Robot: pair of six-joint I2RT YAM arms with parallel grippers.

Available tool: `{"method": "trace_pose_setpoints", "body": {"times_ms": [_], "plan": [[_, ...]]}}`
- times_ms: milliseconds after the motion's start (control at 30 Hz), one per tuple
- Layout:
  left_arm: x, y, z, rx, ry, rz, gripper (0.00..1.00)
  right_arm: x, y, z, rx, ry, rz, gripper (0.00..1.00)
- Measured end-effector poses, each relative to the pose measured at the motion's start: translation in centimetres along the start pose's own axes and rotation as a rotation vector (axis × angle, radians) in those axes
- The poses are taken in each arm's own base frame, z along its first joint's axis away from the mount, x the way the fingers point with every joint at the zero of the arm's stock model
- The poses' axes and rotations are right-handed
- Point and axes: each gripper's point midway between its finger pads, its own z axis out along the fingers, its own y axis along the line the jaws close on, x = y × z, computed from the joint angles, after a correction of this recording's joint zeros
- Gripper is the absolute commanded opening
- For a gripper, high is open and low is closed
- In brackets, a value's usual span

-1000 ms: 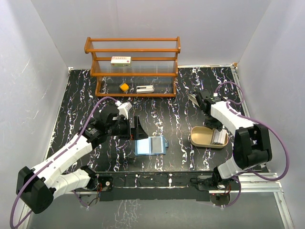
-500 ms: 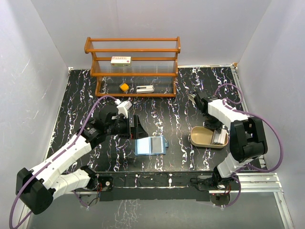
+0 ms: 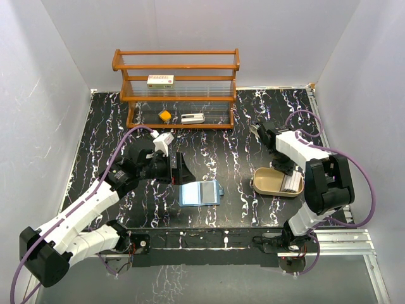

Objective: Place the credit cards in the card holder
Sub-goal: Pick up the credit card from the storage box.

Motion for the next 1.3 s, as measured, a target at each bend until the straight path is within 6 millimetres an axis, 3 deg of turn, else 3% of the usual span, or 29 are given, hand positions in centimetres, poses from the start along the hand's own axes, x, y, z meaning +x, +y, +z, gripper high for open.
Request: {"method": "trace_pose_setpoints", "body": {"times_ms": [867, 1100, 1300], "plan": [[0.3, 0.5, 0.3, -0.011, 0.0, -0.003, 0.98, -0.8, 0.2, -1.3, -0.073, -0.029, -0.005, 0.0], [1.7, 2.1, 1.2, -0.053, 0.04, -0.041, 0.93, -1.4, 0.3, -2.7, -0.136, -0.052, -0.005, 0.0], [2.1, 3.3, 1.7, -0.104, 0.046, -0.067, 0.82, -2.2, 0.2, -4.5, -0.179, -0.088, -0.012, 0.0]]}}
